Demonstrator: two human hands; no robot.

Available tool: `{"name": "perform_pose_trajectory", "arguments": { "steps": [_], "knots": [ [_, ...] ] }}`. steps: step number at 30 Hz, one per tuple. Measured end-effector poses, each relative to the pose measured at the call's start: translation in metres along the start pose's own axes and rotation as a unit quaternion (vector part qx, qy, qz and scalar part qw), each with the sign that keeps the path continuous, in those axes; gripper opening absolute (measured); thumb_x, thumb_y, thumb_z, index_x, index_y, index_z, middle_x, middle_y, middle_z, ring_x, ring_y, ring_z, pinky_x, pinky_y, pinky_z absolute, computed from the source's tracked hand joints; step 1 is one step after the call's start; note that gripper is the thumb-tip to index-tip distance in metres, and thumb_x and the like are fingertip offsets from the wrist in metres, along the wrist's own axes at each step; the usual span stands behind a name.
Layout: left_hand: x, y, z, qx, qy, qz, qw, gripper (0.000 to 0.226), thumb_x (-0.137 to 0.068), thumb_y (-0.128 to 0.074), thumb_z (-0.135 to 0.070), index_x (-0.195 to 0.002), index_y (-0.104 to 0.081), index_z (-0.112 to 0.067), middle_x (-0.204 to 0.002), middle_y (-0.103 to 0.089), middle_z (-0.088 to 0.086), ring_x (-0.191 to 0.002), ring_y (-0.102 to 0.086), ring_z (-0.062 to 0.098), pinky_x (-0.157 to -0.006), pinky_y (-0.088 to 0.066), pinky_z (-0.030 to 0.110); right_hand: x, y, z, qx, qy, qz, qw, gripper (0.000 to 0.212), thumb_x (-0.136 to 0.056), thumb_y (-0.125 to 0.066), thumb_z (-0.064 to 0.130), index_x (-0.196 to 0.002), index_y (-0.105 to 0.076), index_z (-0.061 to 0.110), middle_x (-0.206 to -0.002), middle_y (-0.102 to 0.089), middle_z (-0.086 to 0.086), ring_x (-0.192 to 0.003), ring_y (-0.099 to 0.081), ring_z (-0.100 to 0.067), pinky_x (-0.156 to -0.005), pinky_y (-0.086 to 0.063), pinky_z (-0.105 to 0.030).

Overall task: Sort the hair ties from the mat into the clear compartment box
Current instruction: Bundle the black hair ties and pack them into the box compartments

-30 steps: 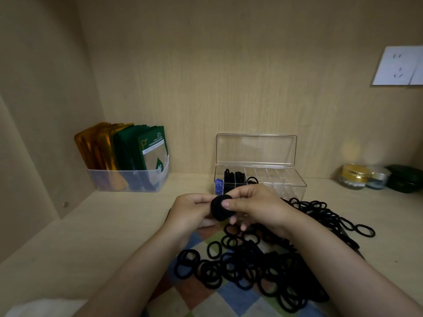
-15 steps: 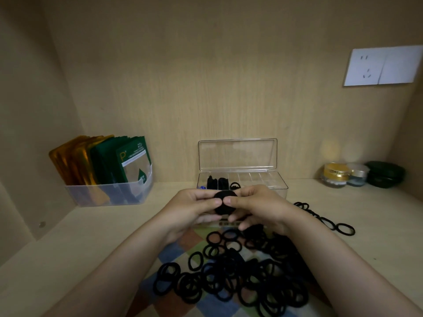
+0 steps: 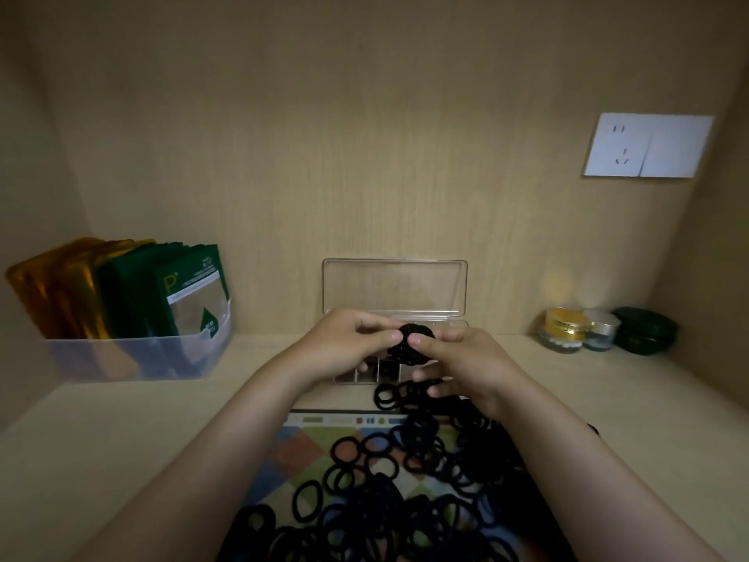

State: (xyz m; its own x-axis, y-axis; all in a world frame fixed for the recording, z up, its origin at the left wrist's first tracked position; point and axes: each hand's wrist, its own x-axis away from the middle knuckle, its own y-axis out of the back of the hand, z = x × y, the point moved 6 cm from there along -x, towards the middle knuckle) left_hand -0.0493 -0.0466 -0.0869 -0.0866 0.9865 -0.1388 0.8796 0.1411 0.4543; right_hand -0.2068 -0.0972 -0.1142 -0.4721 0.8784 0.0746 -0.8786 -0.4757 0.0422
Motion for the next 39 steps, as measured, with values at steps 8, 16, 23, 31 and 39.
{"name": "perform_pose_trajectory", "arguments": {
  "steps": [8,16,23,31,39],
  "knots": [
    [-0.032,0.027,0.034,-0.185,-0.054,-0.138,0.972,0.03,-0.101,-0.048,-0.027,-0.126,-0.064,-0.032,-0.125,-0.064,-0.011,-0.118,-0.054,0.007,-0.096,-0.043,0.026,-0.051,0.002,0.036,0.209,0.038,-0.116,0.97,0.03,-0.088,-0.074,0.032,-0.098,-0.071,0.004,-0.092,-0.075,-0.014,-0.056,-0.065,-0.016,-0.041,-0.035,-0.022],
    [-0.034,0.019,0.048,-0.277,-0.086,-0.113,0.95,0.042,-0.102,-0.037,-0.024,-0.143,-0.047,-0.029,-0.14,-0.053,-0.006,-0.13,-0.044,0.016,-0.108,-0.037,0.038,-0.092,-0.021,0.033,0.46,0.008,-0.115,0.88,0.03,-0.074,-0.074,0.043,-0.075,-0.075,0.013,-0.07,-0.072,-0.006,-0.066,-0.069,-0.023,-0.06,-0.051,-0.031],
    [-0.035,0.015,0.051,-0.287,-0.078,-0.081,0.951,0.047,-0.1,-0.037,-0.034,-0.146,-0.039,-0.042,-0.142,-0.045,-0.01,-0.135,-0.033,0.014,-0.112,-0.024,0.034,-0.107,-0.039,0.038,0.651,0.0,-0.093,0.753,0.028,-0.081,-0.068,0.044,-0.083,-0.067,0.016,-0.075,-0.064,0.001,-0.071,-0.062,-0.018,-0.06,-0.043,-0.025],
    [-0.034,0.006,0.053,-0.362,-0.077,-0.07,0.926,0.046,-0.097,-0.037,-0.051,-0.141,-0.047,-0.042,-0.141,-0.038,-0.011,-0.134,-0.026,0.013,-0.112,-0.02,0.034,-0.115,-0.051,0.033,0.714,0.008,-0.01,0.7,0.018,-0.084,-0.062,0.029,-0.077,-0.06,0.013,-0.072,-0.058,-0.001,-0.067,-0.056,-0.019,-0.062,-0.045,-0.027],
    [-0.033,0.005,0.052,-0.345,-0.062,-0.051,0.935,0.045,-0.098,-0.035,-0.052,-0.142,-0.045,-0.047,-0.145,-0.035,-0.012,-0.137,-0.021,0.011,-0.114,-0.015,0.033,-0.089,-0.03,0.049,0.609,0.093,0.03,0.787,0.036,-0.094,-0.053,0.016,-0.126,-0.069,0.017,-0.125,-0.068,-0.001,-0.116,-0.061,-0.017,-0.098,-0.046,-0.027]
  ]
}}
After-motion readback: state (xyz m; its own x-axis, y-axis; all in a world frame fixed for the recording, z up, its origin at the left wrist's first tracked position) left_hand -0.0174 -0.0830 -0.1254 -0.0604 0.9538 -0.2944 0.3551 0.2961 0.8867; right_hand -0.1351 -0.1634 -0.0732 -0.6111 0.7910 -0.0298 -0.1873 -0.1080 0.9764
